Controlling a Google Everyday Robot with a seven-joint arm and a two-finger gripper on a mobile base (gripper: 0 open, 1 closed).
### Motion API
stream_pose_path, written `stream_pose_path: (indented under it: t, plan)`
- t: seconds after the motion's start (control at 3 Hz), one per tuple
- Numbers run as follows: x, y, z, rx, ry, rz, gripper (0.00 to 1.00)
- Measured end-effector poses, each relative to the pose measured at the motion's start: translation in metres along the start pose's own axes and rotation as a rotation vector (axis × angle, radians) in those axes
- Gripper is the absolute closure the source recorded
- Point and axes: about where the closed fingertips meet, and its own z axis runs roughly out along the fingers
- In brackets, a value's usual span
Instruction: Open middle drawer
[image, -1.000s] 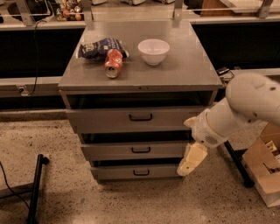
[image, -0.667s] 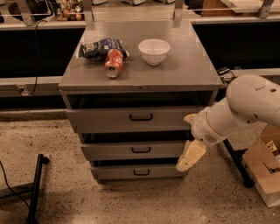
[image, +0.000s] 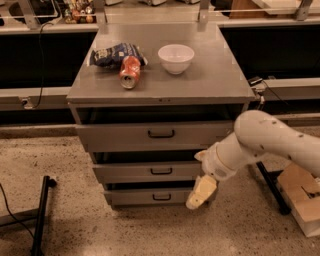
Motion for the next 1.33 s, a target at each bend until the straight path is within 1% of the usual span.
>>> stream_pose_path:
  t: [0.33, 0.67, 1.0, 1.33]
  plan:
    - [0.002, -0.011, 0.006, 0.034, -0.028, -0.014, 0.0]
    - [-0.001, -0.005, 0.006, 0.064, 0.003, -0.018, 0.0]
    - [0.01, -0.03, 0.031, 0.102, 0.032, 0.008, 0.0]
    - [0.029, -0.055, 0.063, 0.12, 0.001, 0.024, 0.0]
